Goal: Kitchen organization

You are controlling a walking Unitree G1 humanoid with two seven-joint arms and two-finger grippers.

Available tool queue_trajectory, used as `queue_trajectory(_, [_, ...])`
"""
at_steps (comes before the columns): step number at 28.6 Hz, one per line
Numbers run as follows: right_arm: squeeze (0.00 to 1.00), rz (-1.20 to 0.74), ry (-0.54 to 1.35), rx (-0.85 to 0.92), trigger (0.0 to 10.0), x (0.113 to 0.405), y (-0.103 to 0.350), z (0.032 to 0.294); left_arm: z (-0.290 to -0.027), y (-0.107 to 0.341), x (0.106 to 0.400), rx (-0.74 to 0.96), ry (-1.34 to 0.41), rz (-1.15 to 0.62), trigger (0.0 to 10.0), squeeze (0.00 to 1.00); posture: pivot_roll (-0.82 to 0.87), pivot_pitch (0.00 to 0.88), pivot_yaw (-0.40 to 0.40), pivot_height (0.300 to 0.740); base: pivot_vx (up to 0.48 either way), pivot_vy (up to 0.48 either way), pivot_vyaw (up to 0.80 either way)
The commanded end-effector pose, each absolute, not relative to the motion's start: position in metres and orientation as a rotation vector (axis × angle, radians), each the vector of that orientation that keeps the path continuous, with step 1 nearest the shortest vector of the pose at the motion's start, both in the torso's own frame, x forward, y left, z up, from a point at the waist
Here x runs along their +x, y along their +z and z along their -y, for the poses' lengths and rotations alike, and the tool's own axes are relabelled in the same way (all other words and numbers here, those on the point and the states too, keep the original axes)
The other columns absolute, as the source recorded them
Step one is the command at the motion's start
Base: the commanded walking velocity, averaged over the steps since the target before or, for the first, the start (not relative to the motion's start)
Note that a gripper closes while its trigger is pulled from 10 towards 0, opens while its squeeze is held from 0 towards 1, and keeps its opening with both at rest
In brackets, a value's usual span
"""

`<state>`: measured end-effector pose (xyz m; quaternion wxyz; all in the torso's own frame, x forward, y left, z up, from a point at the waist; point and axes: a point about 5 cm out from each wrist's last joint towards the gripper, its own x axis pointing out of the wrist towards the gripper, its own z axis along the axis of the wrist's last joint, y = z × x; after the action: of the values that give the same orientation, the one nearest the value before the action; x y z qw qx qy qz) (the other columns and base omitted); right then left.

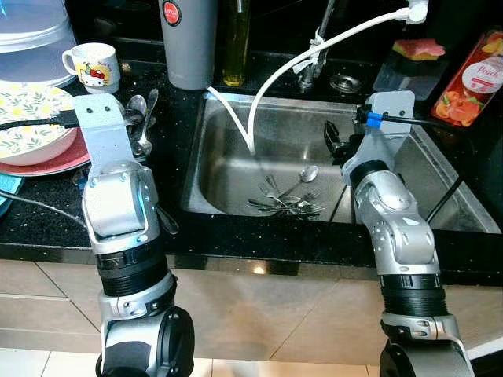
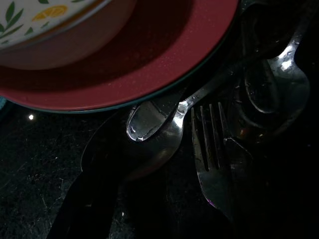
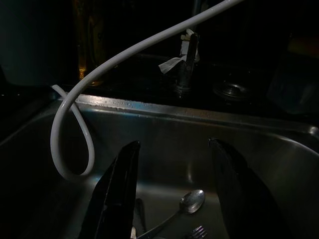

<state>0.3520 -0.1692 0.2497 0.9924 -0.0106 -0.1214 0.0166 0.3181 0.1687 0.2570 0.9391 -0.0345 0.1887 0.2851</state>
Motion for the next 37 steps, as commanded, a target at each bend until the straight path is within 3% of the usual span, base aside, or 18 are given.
queue_trajectory(1, [0.0, 0.243, 0.029, -0.02, 10.0, 0.352, 0.248, 0.171, -0.143, 0.249, 0.32, -0.107, 0.464, -0.43, 9.7, 0.0, 0.22, 0.064, -0.06, 0.74, 0.0, 0.0, 0.0])
queue_trajectory(4, [0.0, 0.243, 0.026, -0.02, 10.0, 0.352, 0.248, 0.171, -0.121, 0.261, 0.324, -0.115, 0.317, -0.361, 10.0, 0.0, 0.22, 0.067, -0.06, 0.74, 0.0, 0.0, 0.0])
queue_trajectory(8, [0.0, 0.243, 0.026, -0.019, 10.0, 0.352, 0.248, 0.171, -0.114, 0.267, 0.323, -0.115, 0.297, -0.332, 10.0, 0.0, 0.22, 0.069, -0.056, 0.74, 0.0, 0.0, 0.0])
queue_trajectory(20, [0.0, 0.238, 0.026, -0.012, 10.0, 0.352, 0.245, 0.17, -0.12, 0.253, 0.317, -0.105, 0.36, -0.417, 10.0, 0.0, 0.23, 0.08, -0.053, 0.74, 0.0, 0.0, 0.0])
queue_trajectory(28, [0.0, 0.24, 0.024, -0.006, 10.0, 0.352, 0.246, 0.169, -0.127, 0.22, 0.319, -0.159, 0.367, -0.593, 10.0, 0.0, 0.23, 0.079, -0.048, 0.74, 0.0, 0.0, 0.0])
queue_trajectory(29, [0.0, 0.241, 0.023, -0.006, 10.0, 0.352, 0.246, 0.169, -0.126, 0.217, 0.319, -0.168, 0.356, -0.614, 9.7, 0.0, 0.23, 0.08, -0.047, 0.74, 0.0, 0.0, 0.0])
queue_trajectory(30, [0.0, 0.241, 0.021, -0.006, 10.0, 0.352, 0.246, 0.17, -0.124, 0.212, 0.319, -0.183, 0.335, -0.646, 7.8, 0.0, 0.23, 0.08, -0.047, 0.74, 0.0, 0.0, 0.0])
queue_trajectory(31, [0.0, 0.241, 0.02, -0.006, 10.0, 0.352, 0.246, 0.17, -0.123, 0.21, 0.318, -0.186, 0.334, -0.654, 7.8, 0.0, 0.23, 0.08, -0.047, 0.74, 0.0, 0.0, 0.0])
queue_trajectory(32, [0.0, 0.241, 0.019, -0.006, 10.0, 0.352, 0.245, 0.17, -0.124, 0.21, 0.318, -0.184, 0.335, -0.654, 4.9, 0.0, 0.23, 0.08, -0.047, 0.74, 0.0, 0.0, 0.0])
queue_trajectory(33, [0.0, 0.241, 0.019, -0.006, 10.0, 0.352, 0.245, 0.17, -0.124, 0.21, 0.318, -0.184, 0.335, -0.654, 4.9, 0.0, 0.23, 0.08, -0.047, 0.74, 0.0, 0.0, 0.0])
queue_trajectory(34, [0.0, 0.241, 0.018, -0.006, 10.0, 0.352, 0.245, 0.17, -0.126, 0.21, 0.32, -0.185, 0.338, -0.647, 0.0, 0.0, 0.23, 0.081, -0.048, 0.74, 0.0, 0.0, 0.0])
queue_trajectory(37, [0.0, 0.241, 0.017, -0.006, 10.0, 0.352, 0.246, 0.171, -0.129, 0.21, 0.324, -0.184, 0.345, -0.635, 0.0, 0.0, 0.23, 0.082, -0.051, 0.74, 0.0, 0.0, 0.0])
